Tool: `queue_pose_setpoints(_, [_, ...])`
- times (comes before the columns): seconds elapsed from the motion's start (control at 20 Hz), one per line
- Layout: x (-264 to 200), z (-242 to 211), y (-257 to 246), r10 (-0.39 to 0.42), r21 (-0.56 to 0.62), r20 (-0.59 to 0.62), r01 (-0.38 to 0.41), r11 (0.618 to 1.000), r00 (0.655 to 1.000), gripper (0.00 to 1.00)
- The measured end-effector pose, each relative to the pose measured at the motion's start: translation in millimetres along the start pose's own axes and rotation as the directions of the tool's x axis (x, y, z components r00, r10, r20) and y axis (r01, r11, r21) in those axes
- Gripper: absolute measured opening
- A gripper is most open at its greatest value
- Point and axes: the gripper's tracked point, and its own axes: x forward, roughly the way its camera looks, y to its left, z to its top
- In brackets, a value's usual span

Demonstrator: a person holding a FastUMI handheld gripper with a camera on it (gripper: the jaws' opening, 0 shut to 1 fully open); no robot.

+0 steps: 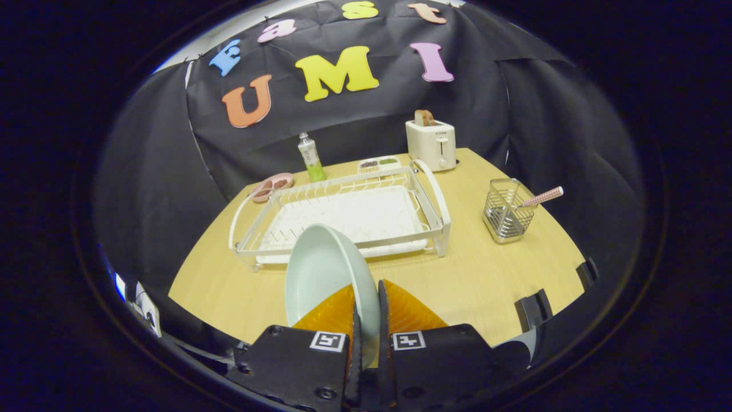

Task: Take the plate from the dish rack, then take the spoon from the basket and place it into the plate.

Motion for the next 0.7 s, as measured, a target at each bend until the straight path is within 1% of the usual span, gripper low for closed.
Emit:
queue_pose_setpoints(0.05, [8.8, -7.1, -0.8, 0.017, 0.002, -0.033, -0.017, 1.000, 0.999, 0.17])
queue_pose_setpoints(0.15, [21.5, -13.9, -7.0, 0.058, 0.010, -0.054, -0.057, 0.998, 0.997, 0.17])
queue_pose_setpoints(0.2, [26.6, -16.7, -16.2, 0.057, 0.006, -0.060, -0.057, 0.998, 0.997, 0.17])
queue_pose_setpoints(0.25, [31.8, -18.1, -24.5, 0.060, 0.010, -0.057, -0.060, 0.998, 0.997, 0.17])
queue_pose_setpoints(0.45, [45.5, -26.9, -37.1, 0.093, -0.040, -0.045, -0.095, 0.995, 0.995, 0.23])
queue_pose_setpoints(0.6, [51.7, -28.2, -45.1, 0.077, -0.129, -0.006, -0.077, 0.989, 0.997, 0.28])
queue_pose_setpoints(0.65, [54.1, -28.1, -46.8, 0.071, -0.146, 0.004, -0.070, 0.987, 0.997, 0.32])
queue_pose_setpoints(0.7, [56.8, -30.1, -48.4, 0.068, -0.151, 0.007, -0.066, 0.986, 0.998, 0.33])
